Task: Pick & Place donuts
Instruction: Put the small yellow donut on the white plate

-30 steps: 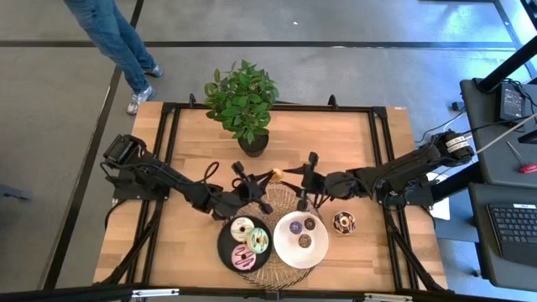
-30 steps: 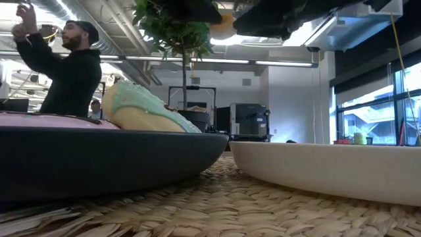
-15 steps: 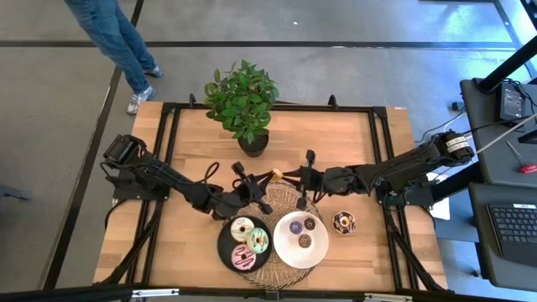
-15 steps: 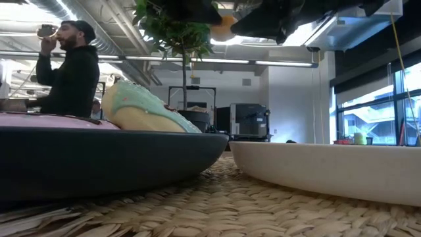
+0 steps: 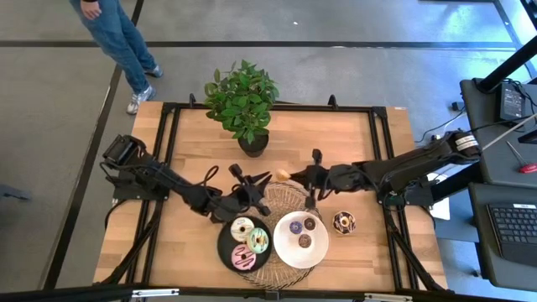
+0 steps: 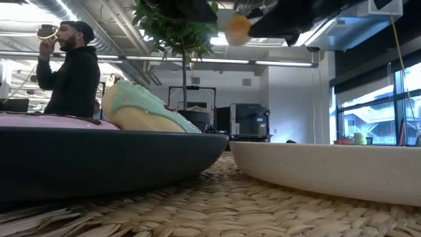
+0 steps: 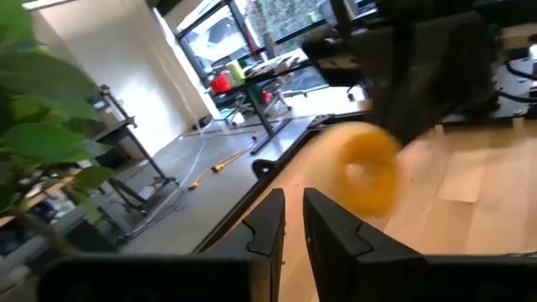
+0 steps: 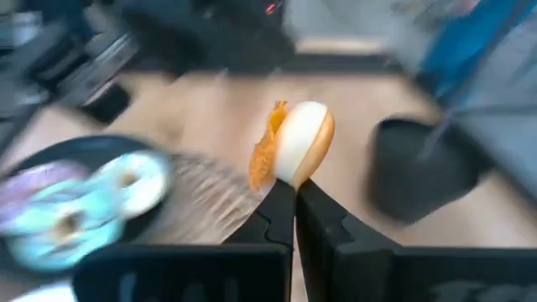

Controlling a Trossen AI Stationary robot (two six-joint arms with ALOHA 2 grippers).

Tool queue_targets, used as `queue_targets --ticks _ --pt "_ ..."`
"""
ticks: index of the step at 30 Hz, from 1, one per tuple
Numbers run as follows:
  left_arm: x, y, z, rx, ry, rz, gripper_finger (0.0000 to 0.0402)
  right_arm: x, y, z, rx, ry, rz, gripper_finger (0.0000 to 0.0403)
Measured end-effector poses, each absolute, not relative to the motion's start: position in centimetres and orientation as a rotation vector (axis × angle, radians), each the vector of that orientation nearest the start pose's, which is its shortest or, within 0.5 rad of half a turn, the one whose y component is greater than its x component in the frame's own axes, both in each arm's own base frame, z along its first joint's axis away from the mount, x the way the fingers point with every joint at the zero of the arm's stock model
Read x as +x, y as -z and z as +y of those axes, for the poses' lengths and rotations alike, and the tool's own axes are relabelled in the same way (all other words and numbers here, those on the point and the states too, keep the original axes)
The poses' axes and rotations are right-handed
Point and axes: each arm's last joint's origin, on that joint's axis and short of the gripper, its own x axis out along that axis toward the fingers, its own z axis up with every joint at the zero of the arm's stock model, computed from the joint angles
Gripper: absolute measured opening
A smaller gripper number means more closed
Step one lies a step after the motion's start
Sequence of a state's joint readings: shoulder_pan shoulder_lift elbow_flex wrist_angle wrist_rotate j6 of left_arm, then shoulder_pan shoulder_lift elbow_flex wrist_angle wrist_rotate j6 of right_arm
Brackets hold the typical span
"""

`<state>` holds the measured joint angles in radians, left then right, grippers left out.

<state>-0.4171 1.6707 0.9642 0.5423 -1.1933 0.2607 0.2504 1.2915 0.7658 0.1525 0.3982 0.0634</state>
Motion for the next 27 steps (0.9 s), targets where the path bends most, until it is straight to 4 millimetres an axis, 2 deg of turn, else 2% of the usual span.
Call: queue_targets --ticks 6,11,18,23,27 --pt "32.7 -24.0 -12.0 0.387 -0.8 0.226 0.0039 25.4 -24.2 6.7 0.247 -0.16 0.6 0.0008" --pt "32.7 -24.0 -12.0 0.385 -0.797 0.225 0.0036 24.0 -21.3 8.5 0.436 -0.303 0.737 0.0008" --pt "32.8 -24.1 -12.0 0.379 -0.789 0.22 0.004 21.9 -17.6 9.4 0.633 -0.399 0.644 0.0008" --pt "32.8 -24.1 -12.0 0.378 -0.788 0.22 0.0036 20.7 -16.0 9.7 0.668 -0.368 0.63 0.0008" --pt "32.8 -24.1 -12.0 0.376 -0.787 0.218 0.0033 21.0 -15.9 10.5 0.654 -0.371 0.64 0.0008"
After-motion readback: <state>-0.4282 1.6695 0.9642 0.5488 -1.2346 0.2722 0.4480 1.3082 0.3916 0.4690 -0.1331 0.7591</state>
